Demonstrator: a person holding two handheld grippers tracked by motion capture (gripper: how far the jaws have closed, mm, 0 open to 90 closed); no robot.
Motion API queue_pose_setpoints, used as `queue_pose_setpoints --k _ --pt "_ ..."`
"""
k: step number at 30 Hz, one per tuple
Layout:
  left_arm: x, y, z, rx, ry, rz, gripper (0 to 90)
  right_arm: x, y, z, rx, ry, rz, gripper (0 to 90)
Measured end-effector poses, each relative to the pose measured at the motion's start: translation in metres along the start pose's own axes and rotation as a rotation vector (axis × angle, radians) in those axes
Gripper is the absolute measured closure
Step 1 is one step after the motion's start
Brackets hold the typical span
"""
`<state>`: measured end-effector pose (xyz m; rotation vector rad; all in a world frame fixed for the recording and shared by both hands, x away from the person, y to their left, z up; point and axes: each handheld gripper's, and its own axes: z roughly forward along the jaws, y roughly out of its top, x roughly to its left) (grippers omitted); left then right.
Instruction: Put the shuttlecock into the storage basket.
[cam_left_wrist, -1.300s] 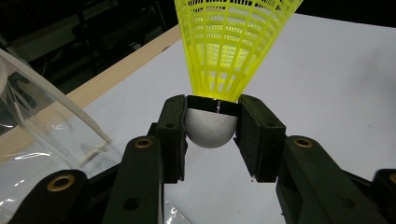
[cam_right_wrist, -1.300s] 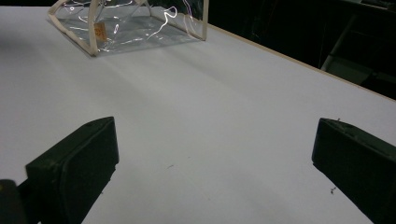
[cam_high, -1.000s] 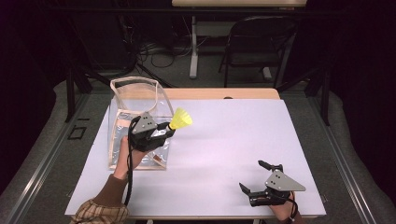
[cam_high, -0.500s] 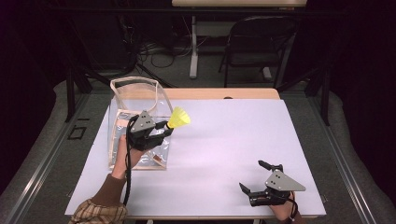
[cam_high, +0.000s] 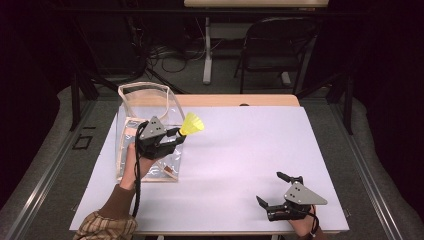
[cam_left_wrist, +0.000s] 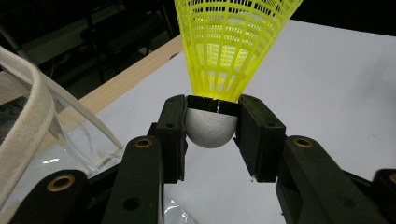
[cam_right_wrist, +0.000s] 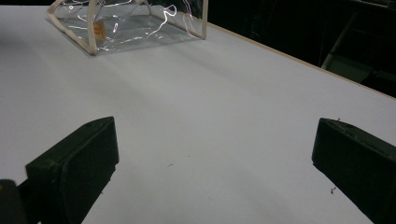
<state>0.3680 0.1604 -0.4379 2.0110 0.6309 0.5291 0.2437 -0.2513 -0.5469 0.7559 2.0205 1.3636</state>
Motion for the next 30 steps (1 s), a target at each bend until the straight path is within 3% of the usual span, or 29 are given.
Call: queue_pose_setpoints --k 30 --pt "0.01 0.028 -0.013 -0.033 0.03 0.026 63.7 0.0 0.0 0.0 0.004 0.001 -0.003 0.0"
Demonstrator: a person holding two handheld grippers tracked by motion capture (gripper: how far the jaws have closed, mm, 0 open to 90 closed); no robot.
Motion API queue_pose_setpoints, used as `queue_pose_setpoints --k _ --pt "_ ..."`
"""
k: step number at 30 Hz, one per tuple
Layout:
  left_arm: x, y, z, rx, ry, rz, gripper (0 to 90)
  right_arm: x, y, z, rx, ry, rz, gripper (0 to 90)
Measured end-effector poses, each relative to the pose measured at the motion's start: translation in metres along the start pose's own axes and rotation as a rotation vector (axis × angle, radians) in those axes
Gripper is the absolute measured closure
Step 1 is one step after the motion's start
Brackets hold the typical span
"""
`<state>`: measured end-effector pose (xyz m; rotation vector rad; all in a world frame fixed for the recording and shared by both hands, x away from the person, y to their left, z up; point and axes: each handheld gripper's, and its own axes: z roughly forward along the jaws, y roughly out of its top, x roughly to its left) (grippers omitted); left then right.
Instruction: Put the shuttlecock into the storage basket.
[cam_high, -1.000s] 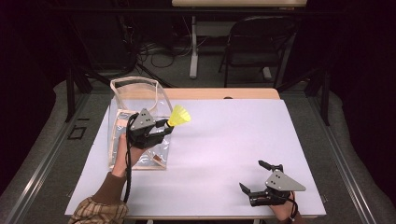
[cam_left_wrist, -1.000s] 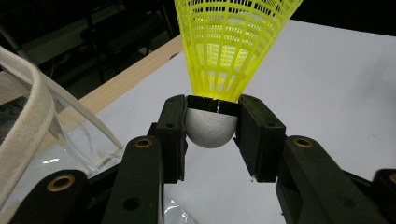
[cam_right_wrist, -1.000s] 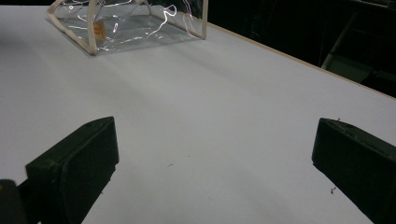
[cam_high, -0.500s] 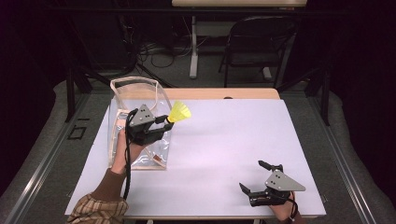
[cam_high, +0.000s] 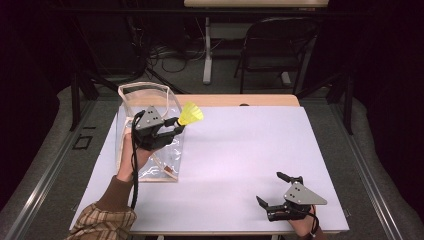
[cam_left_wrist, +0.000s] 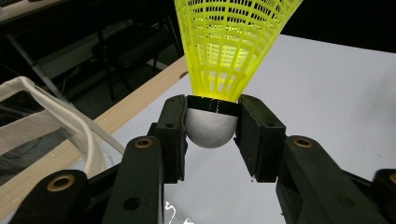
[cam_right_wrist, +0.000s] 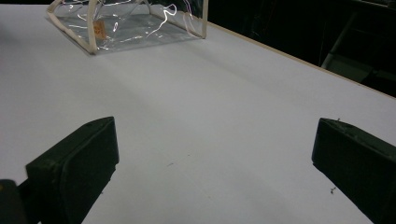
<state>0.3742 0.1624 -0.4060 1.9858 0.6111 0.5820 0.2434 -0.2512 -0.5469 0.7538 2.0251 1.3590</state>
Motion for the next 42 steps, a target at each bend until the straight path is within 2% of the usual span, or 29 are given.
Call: queue_pose_setpoints --k 20,30,42 --pt "0.013 0.013 -0.007 -0.019 0.019 -0.004 63.7 0.0 0.0 0.0 -0.003 -0.002 -0.001 0.0" --pt "0.02 0.02 -0.012 -0.03 0.044 -0.001 63.7 0.0 0.0 0.0 -0.004 -0.001 0.0 0.0" --pt "0.031 0.023 -0.016 -0.044 0.069 -0.016 63.7 0.0 0.0 0.0 -0.003 -0.002 0.002 0.0"
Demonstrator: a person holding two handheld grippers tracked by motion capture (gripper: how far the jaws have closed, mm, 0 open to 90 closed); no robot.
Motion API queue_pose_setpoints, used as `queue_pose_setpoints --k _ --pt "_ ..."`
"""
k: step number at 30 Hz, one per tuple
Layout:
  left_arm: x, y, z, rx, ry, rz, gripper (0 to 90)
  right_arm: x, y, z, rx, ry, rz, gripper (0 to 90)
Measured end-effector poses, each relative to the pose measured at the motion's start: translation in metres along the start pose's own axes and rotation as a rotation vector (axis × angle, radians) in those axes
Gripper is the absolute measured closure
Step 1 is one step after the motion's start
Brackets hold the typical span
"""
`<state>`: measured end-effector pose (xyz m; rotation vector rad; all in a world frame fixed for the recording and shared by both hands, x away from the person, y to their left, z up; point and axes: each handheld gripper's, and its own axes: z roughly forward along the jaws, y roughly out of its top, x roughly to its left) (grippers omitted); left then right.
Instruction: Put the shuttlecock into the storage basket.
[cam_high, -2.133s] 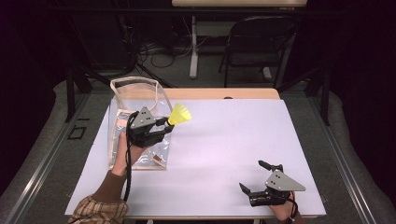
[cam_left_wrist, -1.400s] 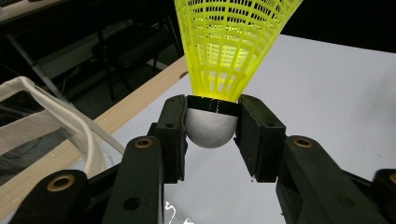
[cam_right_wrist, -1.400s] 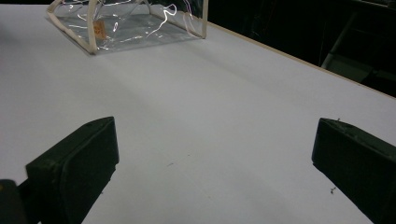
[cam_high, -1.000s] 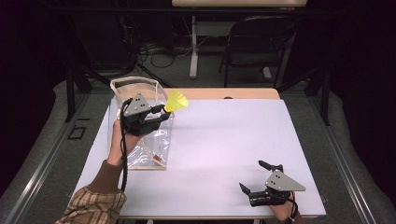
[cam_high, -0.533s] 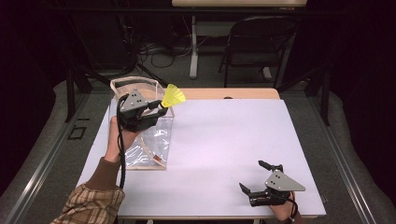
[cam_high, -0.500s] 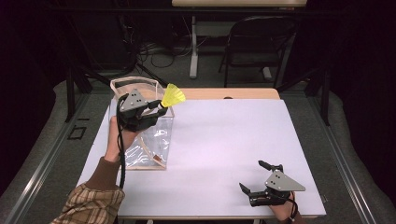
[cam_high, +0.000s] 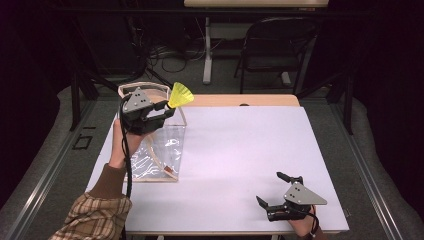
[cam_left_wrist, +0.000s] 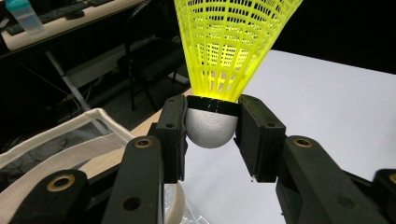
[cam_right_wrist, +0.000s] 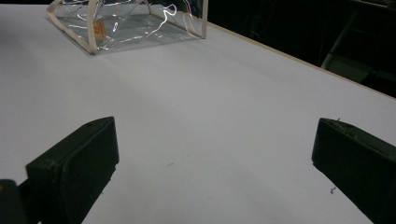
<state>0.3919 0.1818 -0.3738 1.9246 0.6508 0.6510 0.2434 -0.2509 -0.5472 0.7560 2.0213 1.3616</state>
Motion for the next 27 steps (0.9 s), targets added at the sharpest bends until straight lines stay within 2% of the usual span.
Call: queue_pose_setpoints --k 18,27 --pt "0.013 0.002 -0.004 -0.014 0.038 -0.02 63.7 0.0 0.0 0.0 0.006 0.001 -0.001 0.1" --pt "0.022 -0.001 -0.005 -0.023 0.062 -0.045 63.7 0.0 0.0 0.0 0.008 -0.001 -0.003 0.1"
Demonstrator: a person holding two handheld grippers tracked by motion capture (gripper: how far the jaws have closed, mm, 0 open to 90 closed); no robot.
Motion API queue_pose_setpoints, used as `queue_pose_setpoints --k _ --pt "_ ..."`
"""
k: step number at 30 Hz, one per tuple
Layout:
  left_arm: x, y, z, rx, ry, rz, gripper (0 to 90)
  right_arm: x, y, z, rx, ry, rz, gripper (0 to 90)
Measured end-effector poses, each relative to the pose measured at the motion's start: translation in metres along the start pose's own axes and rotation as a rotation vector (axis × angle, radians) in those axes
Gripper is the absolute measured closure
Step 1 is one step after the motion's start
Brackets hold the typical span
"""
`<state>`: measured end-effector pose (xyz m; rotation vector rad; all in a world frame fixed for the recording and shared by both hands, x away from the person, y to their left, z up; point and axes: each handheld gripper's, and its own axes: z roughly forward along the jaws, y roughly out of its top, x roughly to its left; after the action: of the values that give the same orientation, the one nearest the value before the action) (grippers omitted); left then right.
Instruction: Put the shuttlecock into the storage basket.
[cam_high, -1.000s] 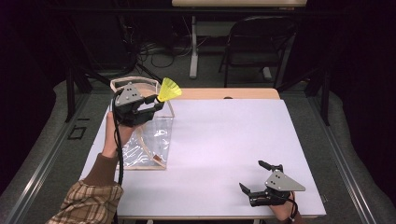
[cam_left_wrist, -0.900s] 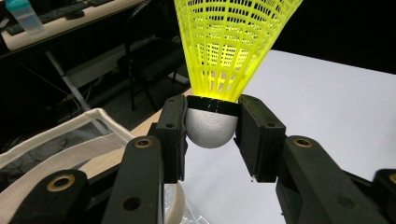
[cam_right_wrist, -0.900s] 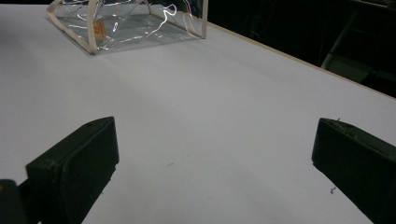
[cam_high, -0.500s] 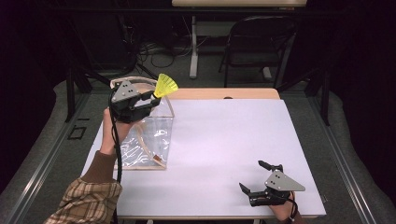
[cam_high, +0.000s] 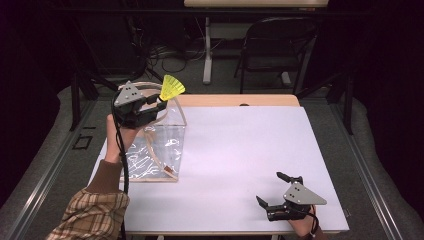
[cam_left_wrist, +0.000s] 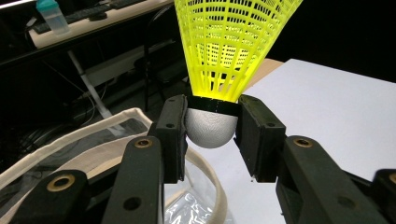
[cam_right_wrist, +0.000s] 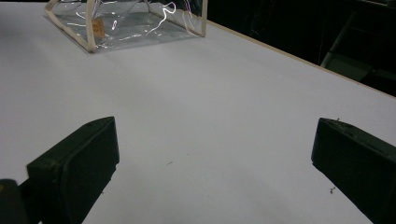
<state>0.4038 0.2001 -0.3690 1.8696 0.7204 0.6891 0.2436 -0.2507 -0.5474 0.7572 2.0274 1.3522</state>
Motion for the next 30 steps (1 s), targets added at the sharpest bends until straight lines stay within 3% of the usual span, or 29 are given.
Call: queue_pose_setpoints --k 30 --pt "0.034 -0.017 0.002 -0.007 0.075 -0.117 63.7 0.0 0.0 0.0 -0.001 -0.003 -0.004 0.2"
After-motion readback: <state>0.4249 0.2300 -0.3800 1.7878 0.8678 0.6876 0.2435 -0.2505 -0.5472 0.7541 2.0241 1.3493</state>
